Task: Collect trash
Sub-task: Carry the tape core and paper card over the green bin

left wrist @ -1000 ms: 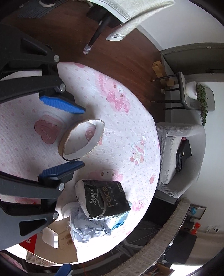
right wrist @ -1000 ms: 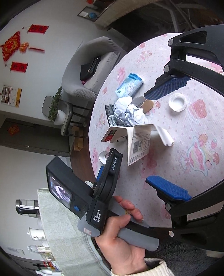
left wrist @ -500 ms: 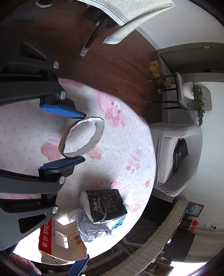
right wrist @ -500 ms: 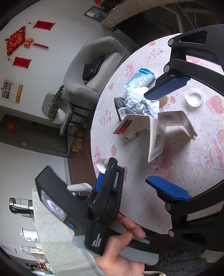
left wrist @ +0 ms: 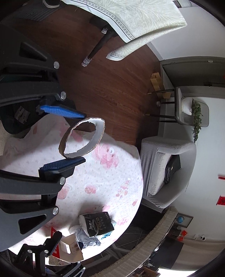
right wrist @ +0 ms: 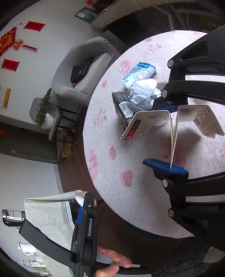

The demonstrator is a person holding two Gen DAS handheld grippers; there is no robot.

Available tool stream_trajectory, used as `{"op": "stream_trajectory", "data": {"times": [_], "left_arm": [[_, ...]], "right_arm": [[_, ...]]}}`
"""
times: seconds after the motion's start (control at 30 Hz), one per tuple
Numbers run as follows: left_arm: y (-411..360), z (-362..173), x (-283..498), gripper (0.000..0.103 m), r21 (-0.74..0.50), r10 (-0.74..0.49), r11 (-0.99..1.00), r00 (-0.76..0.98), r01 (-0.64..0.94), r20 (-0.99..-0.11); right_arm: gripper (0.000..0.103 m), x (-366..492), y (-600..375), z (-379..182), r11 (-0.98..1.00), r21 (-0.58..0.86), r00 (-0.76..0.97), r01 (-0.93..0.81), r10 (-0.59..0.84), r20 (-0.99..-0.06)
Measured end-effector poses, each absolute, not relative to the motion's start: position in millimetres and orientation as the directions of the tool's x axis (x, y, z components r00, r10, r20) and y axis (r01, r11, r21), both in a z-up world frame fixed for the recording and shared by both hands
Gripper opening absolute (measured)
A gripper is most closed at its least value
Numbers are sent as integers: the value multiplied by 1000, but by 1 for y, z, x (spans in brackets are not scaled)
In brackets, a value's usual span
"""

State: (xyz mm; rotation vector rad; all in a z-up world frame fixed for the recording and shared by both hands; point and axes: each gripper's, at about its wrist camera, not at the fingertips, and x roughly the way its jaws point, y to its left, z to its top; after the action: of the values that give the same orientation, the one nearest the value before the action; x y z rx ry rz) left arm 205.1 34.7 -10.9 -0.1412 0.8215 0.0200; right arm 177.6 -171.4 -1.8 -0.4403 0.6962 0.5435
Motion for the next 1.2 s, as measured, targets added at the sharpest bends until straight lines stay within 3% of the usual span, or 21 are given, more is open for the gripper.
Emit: {"op": "stream_trajectory", "data": {"times": [0.77,1.2], "left_arm": [[122,-11,171,47,-94,48,981,679,-171,-733],[172,-60,161,47,-90,75,968,614,-233,-786]], "right_arm": [[49,191,-98,20,750,75,517,-657,521,-679],[49,201,-48,14,704,242,414,-668,622,-665]]}}
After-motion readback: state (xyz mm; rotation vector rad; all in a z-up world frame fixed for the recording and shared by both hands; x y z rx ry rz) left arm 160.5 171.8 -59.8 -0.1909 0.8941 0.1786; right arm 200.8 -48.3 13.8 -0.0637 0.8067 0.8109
